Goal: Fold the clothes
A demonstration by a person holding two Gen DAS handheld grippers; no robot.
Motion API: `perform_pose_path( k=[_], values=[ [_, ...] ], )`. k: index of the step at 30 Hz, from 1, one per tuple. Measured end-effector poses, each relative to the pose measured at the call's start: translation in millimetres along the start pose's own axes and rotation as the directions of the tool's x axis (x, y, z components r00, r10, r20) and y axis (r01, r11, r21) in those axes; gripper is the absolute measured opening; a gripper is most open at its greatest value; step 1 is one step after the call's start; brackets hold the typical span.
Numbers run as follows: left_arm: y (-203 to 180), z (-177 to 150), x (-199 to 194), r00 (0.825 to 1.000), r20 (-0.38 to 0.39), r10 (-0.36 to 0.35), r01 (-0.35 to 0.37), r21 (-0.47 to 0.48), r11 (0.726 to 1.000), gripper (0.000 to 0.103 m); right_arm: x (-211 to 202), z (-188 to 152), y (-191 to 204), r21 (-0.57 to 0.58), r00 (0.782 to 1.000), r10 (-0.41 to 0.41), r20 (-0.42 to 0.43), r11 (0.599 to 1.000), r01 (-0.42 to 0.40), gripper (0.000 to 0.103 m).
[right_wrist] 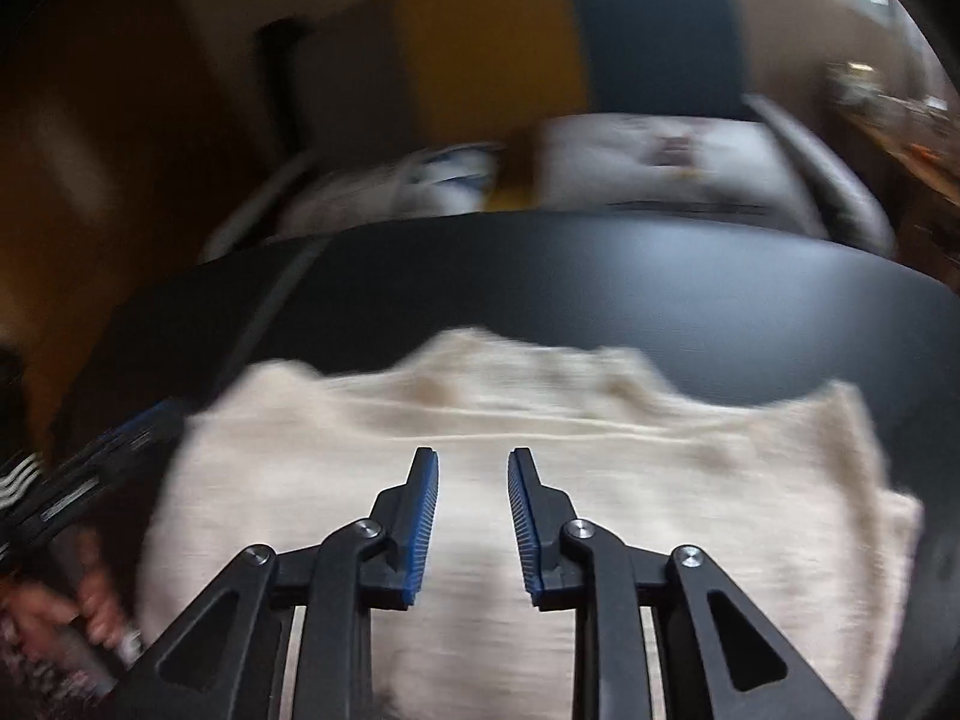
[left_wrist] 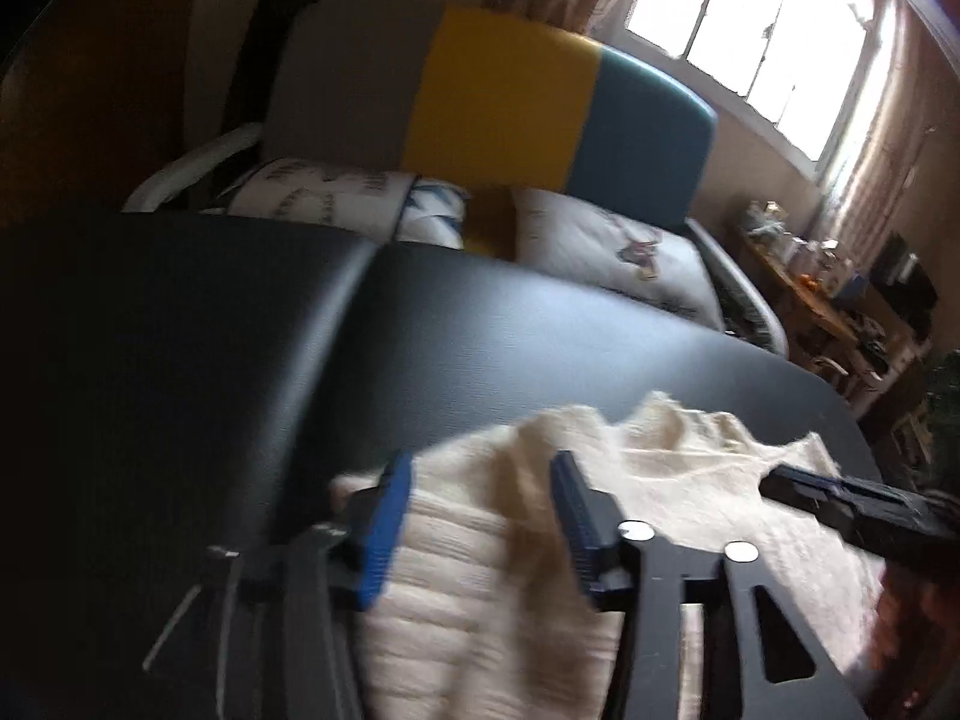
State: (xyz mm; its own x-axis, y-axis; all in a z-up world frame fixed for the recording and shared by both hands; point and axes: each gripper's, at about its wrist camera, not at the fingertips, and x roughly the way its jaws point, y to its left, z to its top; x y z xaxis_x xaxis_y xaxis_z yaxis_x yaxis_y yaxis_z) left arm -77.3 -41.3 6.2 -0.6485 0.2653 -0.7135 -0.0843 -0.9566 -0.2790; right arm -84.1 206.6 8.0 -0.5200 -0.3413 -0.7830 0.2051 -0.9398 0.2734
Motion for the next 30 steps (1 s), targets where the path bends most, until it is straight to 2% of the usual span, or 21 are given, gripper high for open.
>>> perform_pose_path(
  k=[3, 5, 6, 7, 8, 11, 15, 18, 19, 20, 26, 30],
  values=[
    [15, 0, 28, 0.987, -0.127, -0.094, 0.084, -0.081, 0.993, 0.056, 24, 5, 32, -0.025, 0.992, 0.08, -0.098, 0.996, -0.083, 0.026],
    [19, -2, 39, 0.978, -0.159, -0.133, 0.116, -0.111, 0.987, 0.056, 38, 7, 43, -0.001, 0.982, 0.125, -0.14, 0.992, -0.126, 0.026],
    [17, -3, 39, 0.979, -0.152, -0.136, 0.121, -0.103, 0.987, 0.058, 44, 8, 46, 0.016, 0.976, 0.148, -0.157, 0.989, -0.147, 0.027],
    [14, -4, 40, 0.979, -0.149, -0.143, 0.131, -0.086, 0.988, 0.065, 50, 8, 49, 0.027, 0.972, 0.151, -0.178, 0.989, -0.149, 0.031],
    [10, -5, 40, 0.977, -0.148, -0.151, 0.143, -0.064, 0.988, 0.073, 57, 8, 51, 0.031, 0.969, 0.138, -0.205, 0.99, -0.135, 0.032],
    [-5, -10, 42, 0.98, -0.147, -0.136, 0.142, 0.034, 0.989, 0.078, 72, 2, 58, -0.011, 0.967, 0.071, -0.244, 0.997, -0.076, 0.032],
    [-8, -13, 42, 0.98, -0.142, -0.139, 0.147, 0.053, 0.988, 0.078, 73, -5, 62, -0.042, 0.976, 0.033, -0.214, 0.998, -0.043, 0.029],
    [-5, -10, 39, 0.972, -0.142, -0.185, 0.191, 0.027, 0.981, 0.069, 73, -7, 62, -0.041, 0.98, 0.021, -0.198, 0.999, -0.03, 0.016],
    [-4, -9, 38, 0.969, -0.141, -0.206, 0.21, 0.015, 0.978, 0.065, 72, -8, 62, -0.042, 0.981, 0.017, -0.191, 0.999, -0.025, 0.007],
    [-2, -7, 38, 0.964, -0.14, -0.225, 0.227, 0.001, 0.974, 0.064, 71, -10, 60, -0.041, 0.983, 0.013, -0.184, 0.999, -0.021, 0.005],
    [1, 7, 38, 0.93, -0.122, -0.348, 0.339, -0.084, 0.937, 0.064, 58, -17, 43, 0.043, 0.988, 0.048, -0.144, 0.998, -0.042, 0.002],
    [-14, 16, 48, 0.917, -0.16, -0.365, 0.364, -0.038, 0.931, 0.064, 57, -21, 39, 0.069, 0.988, 0.068, -0.137, 0.996, -0.059, 0.002]
  ],
)
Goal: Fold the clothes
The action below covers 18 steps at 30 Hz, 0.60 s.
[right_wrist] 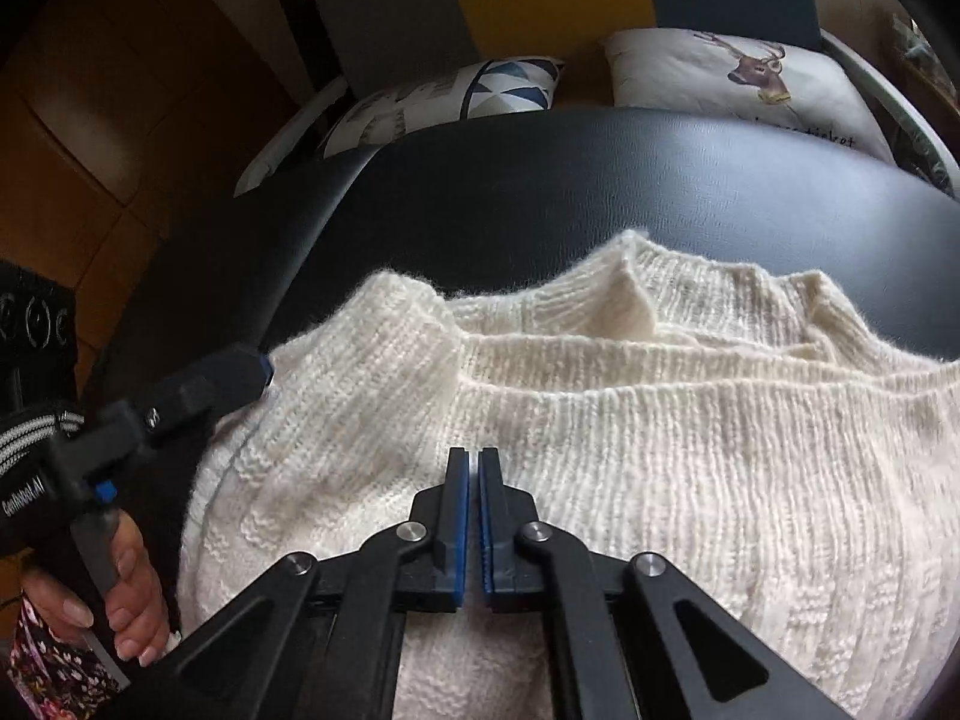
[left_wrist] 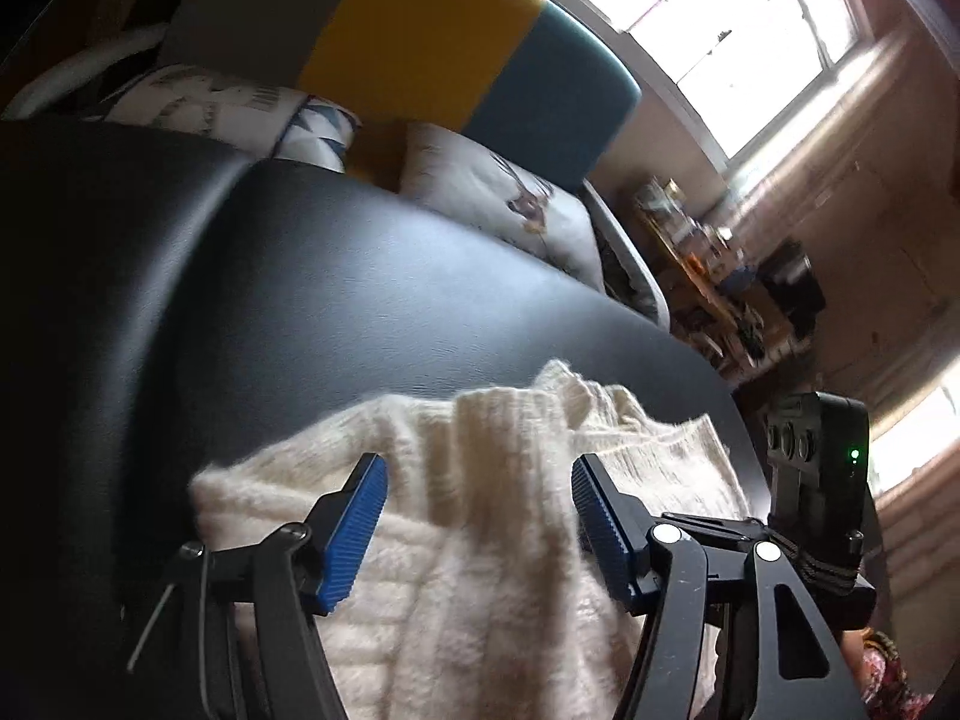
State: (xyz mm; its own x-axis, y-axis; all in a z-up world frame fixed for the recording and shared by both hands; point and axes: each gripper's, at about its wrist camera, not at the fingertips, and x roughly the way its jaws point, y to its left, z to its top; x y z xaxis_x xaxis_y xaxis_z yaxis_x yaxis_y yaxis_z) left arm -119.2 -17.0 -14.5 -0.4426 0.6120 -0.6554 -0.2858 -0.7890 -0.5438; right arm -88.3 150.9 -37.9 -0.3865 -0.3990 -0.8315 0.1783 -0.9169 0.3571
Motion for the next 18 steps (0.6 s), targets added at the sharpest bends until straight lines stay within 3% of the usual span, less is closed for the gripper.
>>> perform_pose_path(
  k=[4, 6, 7, 12, 13, 15, 16, 17, 18],
  values=[
    [-5, 6, 36, 0.99, -0.137, -0.038, 0.039, 0.006, 0.999, 0.064, 4, 2, -7, 0.023, 1.0, 0.026, -0.003, 0.999, -0.026, 0.002],
    [-8, 3, 46, 0.983, -0.176, -0.059, 0.062, 0.011, 0.998, 0.045, 0, 0, -13, 0.04, 0.999, 0.04, -0.001, 0.998, -0.04, 0.002],
    [-9, 2, 46, 0.98, -0.182, -0.077, 0.079, 0.006, 0.997, 0.027, -5, -4, -17, 0.048, 0.999, 0.043, 0.002, 0.998, -0.043, 0.001],
    [-7, -3, 26, 0.967, -0.125, -0.224, 0.218, -0.058, 0.974, 0.024, -11, -5, -30, 0.075, 0.998, 0.06, 0.017, 0.995, -0.061, 0.0],
    [-4, -3, 19, 0.962, -0.094, -0.257, 0.25, -0.079, 0.965, 0.026, -12, -6, -31, 0.081, 0.998, 0.064, 0.02, 0.995, -0.066, 0.0],
    [8, -2, 4, 0.954, -0.012, -0.298, 0.294, -0.137, 0.946, 0.047, -14, -7, -34, 0.086, 0.998, 0.065, 0.022, 0.994, -0.067, 0.0],
    [16, -2, -3, 0.949, 0.034, -0.312, 0.313, -0.171, 0.934, 0.067, -15, -7, -34, 0.084, 0.998, 0.063, 0.022, 0.994, -0.064, 0.0],
    [22, -2, -5, 0.951, 0.051, -0.306, 0.31, -0.195, 0.931, 0.074, -15, -8, -34, 0.081, 0.998, 0.059, 0.022, 0.995, -0.061, 0.0],
    [26, -2, -4, 0.956, 0.05, -0.288, 0.292, -0.211, 0.933, 0.074, -16, -8, -35, 0.079, 0.998, 0.057, 0.022, 0.995, -0.058, 0.0]
  ],
)
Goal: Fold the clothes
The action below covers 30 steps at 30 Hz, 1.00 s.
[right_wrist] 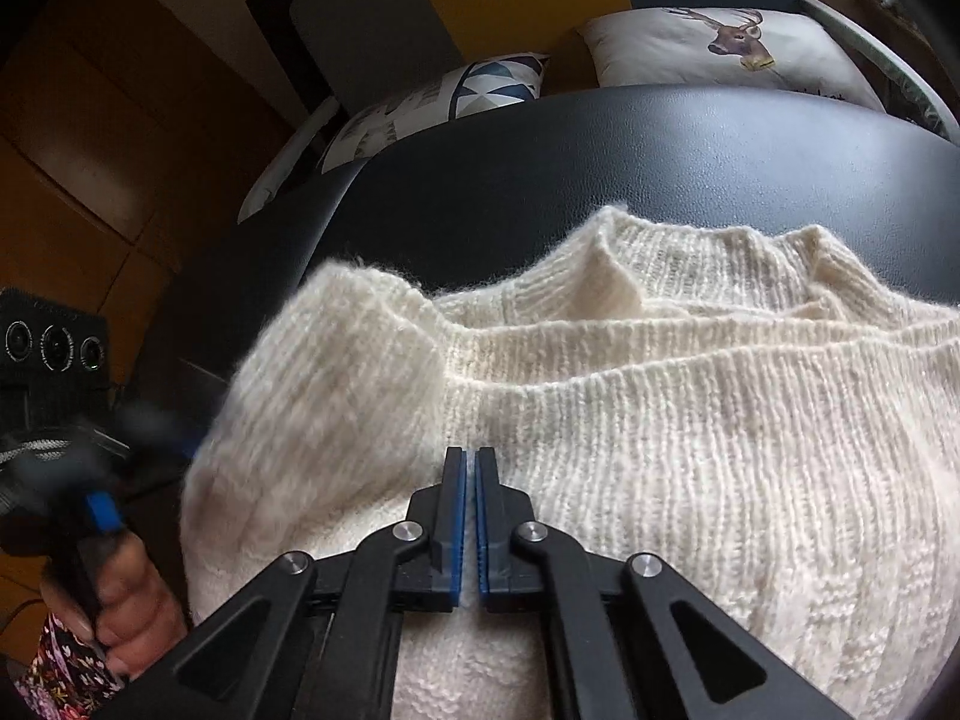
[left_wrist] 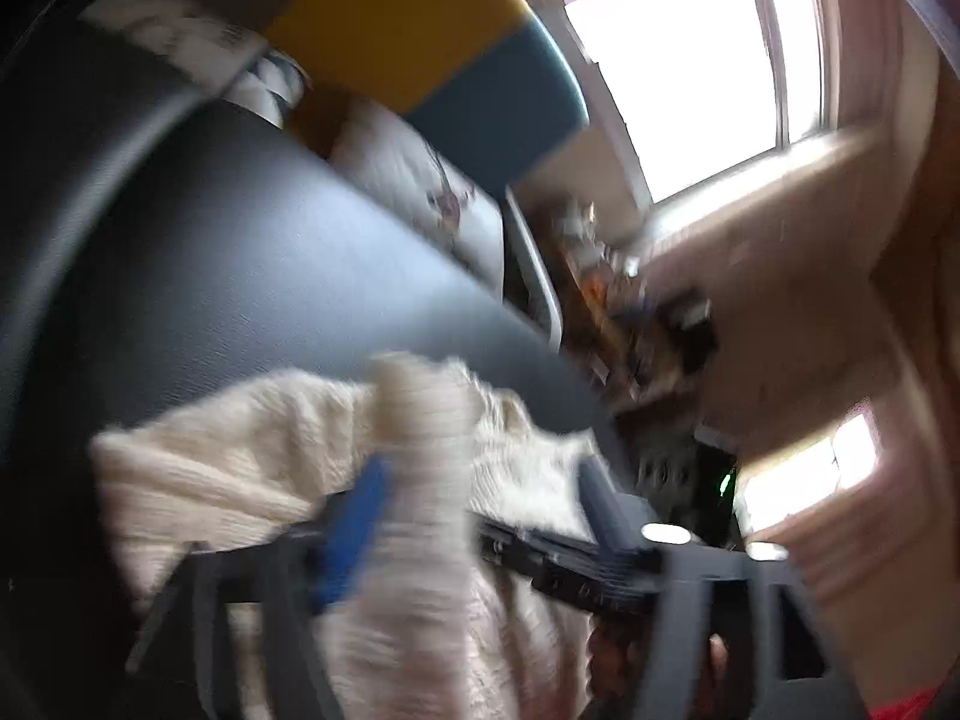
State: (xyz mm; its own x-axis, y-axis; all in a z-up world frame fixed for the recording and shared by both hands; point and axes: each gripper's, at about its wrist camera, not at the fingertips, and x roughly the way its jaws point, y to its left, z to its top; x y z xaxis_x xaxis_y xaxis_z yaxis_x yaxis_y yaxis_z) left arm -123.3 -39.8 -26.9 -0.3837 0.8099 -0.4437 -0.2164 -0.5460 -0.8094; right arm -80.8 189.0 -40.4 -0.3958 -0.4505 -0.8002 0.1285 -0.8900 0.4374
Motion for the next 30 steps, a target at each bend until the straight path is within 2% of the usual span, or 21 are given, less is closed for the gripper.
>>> perform_pose_path(
  k=[2, 4, 7, 10, 13, 15, 16, 19, 22, 24, 27, 29, 30],
  values=[
    [4, 2, 9, 0.997, -0.037, 0.066, -0.066, -0.001, 0.998, 0.062, -1, -1, -1, -0.003, 1.0, -0.006, 0.001, 1.0, 0.006, 0.0],
    [1, 2, 17, 0.988, -0.058, 0.142, -0.14, 0.037, 0.989, 0.051, -3, -2, -2, -0.003, 1.0, -0.01, 0.0, 1.0, 0.01, 0.0],
    [4, 5, 19, 0.98, -0.044, 0.194, -0.193, 0.025, 0.981, 0.05, -3, -4, 3, -0.002, 1.0, -0.008, -0.004, 1.0, 0.008, 0.0],
    [6, 10, 22, 0.976, -0.046, 0.215, -0.213, 0.026, 0.977, 0.05, -6, -6, 0, 0.0, 1.0, -0.003, -0.008, 1.0, 0.003, 0.0],
    [7, 12, 28, 0.976, -0.067, 0.208, -0.206, 0.035, 0.978, 0.044, -7, -7, 0, -0.007, 1.0, -0.009, -0.01, 1.0, 0.009, 0.0],
    [5, 12, 31, 0.974, -0.081, 0.212, -0.207, 0.058, 0.977, 0.027, -8, -7, -1, -0.008, 1.0, -0.01, -0.01, 1.0, 0.01, 0.0],
    [3, 12, 33, 0.973, -0.088, 0.214, -0.208, 0.069, 0.976, 0.008, -9, -8, -2, -0.007, 1.0, -0.01, -0.01, 1.0, 0.01, 0.0],
    [0, 12, 34, 0.971, -0.094, 0.219, -0.211, 0.089, 0.973, 0.007, -11, -9, -4, -0.001, 1.0, -0.004, -0.01, 1.0, 0.004, 0.0],
    [-2, 13, 2, 0.978, 0.012, 0.207, -0.208, 0.045, 0.977, 0.007, -14, -11, -8, 0.005, 1.0, 0.002, -0.007, 1.0, -0.002, 0.0],
    [-5, 10, -14, 0.961, 0.063, 0.27, -0.275, 0.084, 0.958, 0.007, -16, -13, -9, 0.004, 1.0, 0.0, -0.004, 1.0, 0.0, 0.0],
    [-11, -4, -7, 0.91, 0.076, 0.407, -0.414, 0.19, 0.89, 0.006, -18, -15, -1, -0.035, 0.999, -0.042, 0.007, 0.998, 0.043, 0.0],
    [-11, -15, -2, 0.895, 0.094, 0.437, -0.446, 0.231, 0.865, 0.006, -19, -16, 10, -0.09, 0.995, -0.096, 0.023, 0.991, 0.097, 0.001],
    [-10, -17, -2, 0.891, 0.106, 0.441, -0.453, 0.231, 0.861, 0.006, -20, -17, 15, -0.117, 0.992, -0.122, 0.032, 0.985, 0.125, 0.001]
  ],
)
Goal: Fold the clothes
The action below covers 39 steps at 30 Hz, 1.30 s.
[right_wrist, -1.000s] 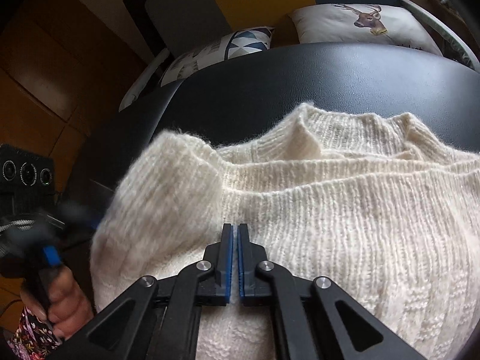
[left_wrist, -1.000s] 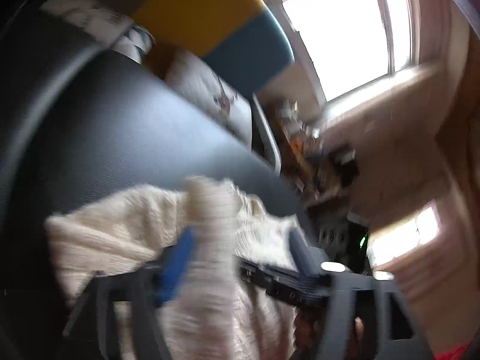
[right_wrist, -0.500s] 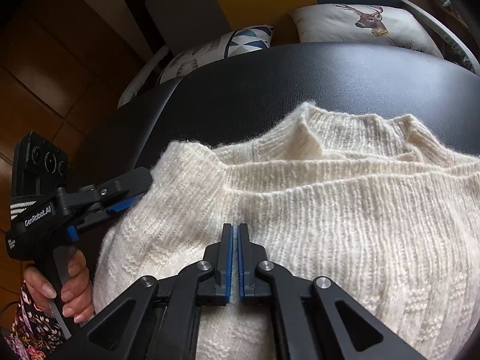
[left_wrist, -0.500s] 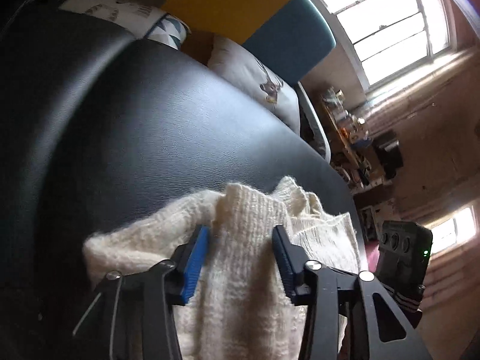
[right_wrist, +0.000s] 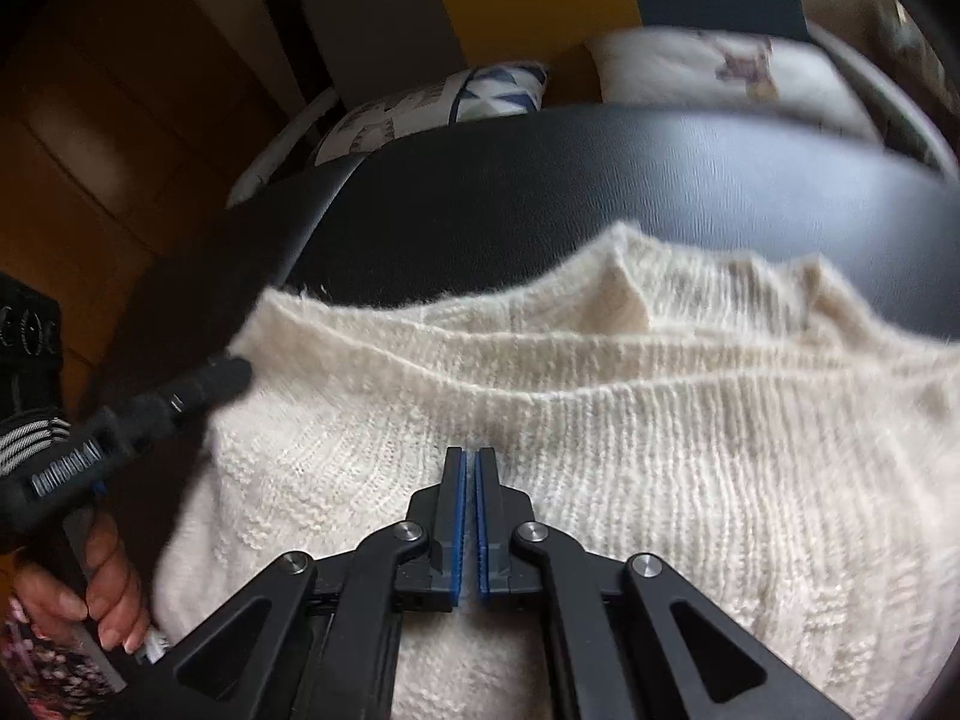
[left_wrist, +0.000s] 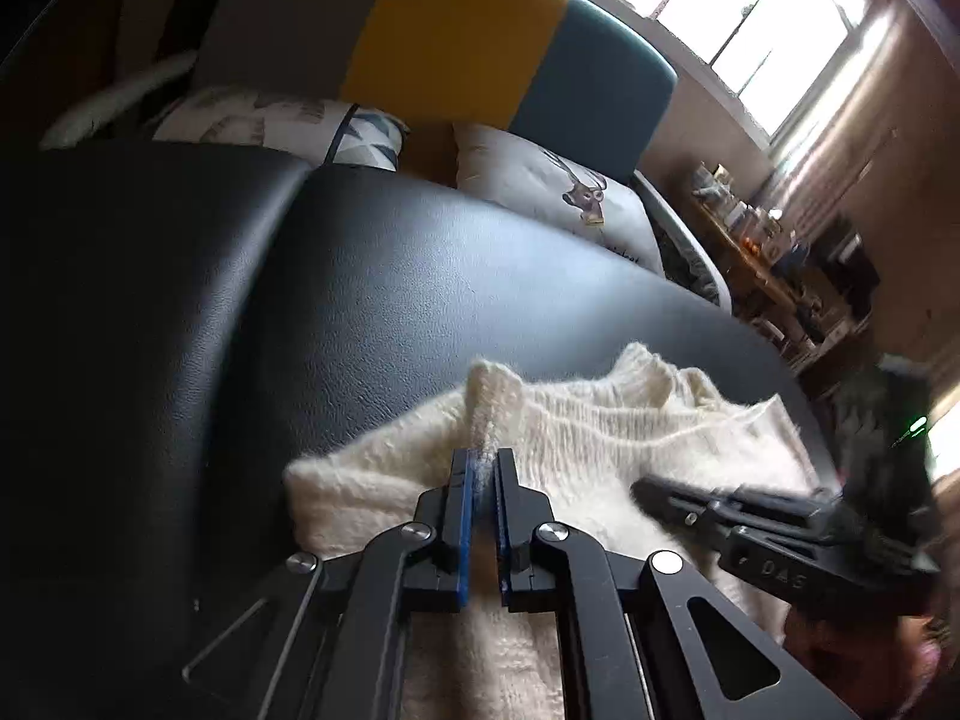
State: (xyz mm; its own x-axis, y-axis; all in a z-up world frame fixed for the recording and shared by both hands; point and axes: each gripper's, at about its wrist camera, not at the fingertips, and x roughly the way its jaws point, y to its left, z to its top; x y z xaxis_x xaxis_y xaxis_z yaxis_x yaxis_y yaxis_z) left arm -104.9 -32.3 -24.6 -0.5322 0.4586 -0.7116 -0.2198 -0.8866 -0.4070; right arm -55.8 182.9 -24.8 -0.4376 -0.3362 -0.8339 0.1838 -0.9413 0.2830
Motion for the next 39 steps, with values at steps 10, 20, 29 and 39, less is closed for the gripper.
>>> perform_pose_path(
  k=[10, 20, 29, 39],
  values=[
    [30, -12, 3, 0.997, 0.04, -0.065, 0.071, -0.165, 0.984, 0.011, -2, 36, 15, 0.02, 1.0, -0.026, 0.017, 0.999, 0.025, 0.024],
    [23, -16, 4, 0.997, 0.071, -0.043, 0.052, -0.128, 0.99, 0.012, 42, 40, 50, -0.018, 0.994, -0.088, -0.067, 0.996, 0.087, 0.042],
    [41, -18, 5, 0.983, 0.096, -0.154, 0.171, -0.198, 0.965, 0.014, 30, 46, 70, -0.154, 0.987, -0.152, 0.058, 0.975, 0.159, 0.003],
    [44, -18, 7, 0.978, 0.105, -0.181, 0.199, -0.21, 0.957, 0.014, 55, 63, 66, -0.186, 0.98, -0.192, 0.05, 0.962, 0.198, 0.002]
  ],
)
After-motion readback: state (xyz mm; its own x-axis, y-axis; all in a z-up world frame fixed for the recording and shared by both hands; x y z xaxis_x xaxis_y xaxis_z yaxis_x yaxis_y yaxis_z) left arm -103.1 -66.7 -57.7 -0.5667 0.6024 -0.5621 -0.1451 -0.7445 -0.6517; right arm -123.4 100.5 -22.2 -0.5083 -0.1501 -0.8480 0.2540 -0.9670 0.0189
